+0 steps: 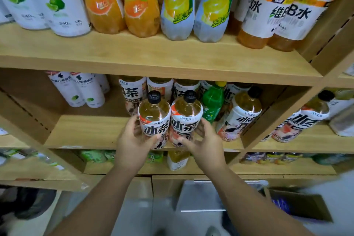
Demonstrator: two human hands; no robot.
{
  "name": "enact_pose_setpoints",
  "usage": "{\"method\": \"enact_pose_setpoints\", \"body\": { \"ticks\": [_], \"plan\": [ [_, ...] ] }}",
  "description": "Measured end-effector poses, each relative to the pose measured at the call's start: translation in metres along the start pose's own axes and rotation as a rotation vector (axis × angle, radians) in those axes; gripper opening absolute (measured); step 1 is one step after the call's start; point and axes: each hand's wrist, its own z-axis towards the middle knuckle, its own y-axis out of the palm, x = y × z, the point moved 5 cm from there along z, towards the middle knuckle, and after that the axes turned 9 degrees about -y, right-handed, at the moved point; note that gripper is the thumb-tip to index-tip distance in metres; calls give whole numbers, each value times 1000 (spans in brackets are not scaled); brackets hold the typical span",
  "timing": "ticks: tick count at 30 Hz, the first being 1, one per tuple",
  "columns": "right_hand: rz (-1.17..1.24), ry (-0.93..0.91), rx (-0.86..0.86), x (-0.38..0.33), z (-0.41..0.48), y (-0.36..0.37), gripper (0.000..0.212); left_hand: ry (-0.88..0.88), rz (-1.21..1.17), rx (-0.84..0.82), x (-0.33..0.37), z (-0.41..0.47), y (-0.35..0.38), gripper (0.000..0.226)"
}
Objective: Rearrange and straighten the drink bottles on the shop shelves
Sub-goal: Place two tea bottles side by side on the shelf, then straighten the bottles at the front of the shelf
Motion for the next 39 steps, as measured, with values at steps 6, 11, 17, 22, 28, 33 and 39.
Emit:
{"method": "enact_pose_setpoints", "body": {
  "ticks": [6,11,17,22,28,33,39],
  "plan": [
    [-11,95,57,12,6,12,61,-22,20,-16,-11,10,7,70],
    [-139,17,36,0,17,14,58,8,51,-21,-6,22,9,75],
    [-300,41,10,-5,29,18,44,39,101,-29,4,38,12,51],
    [-349,-11,-3,-12,28,6,31,33,123,-41,7,35,12,52],
    [-214,-120,391,-25,16,-61,32,158,148,237,26,0,2,74],
    [-302,10,239,-32,48,-84,47,446,171,190,77,-27,28,47],
    [-119,89,12,-31,63,-73,27,415,375,18,101,-21,54,66]
  ]
}}
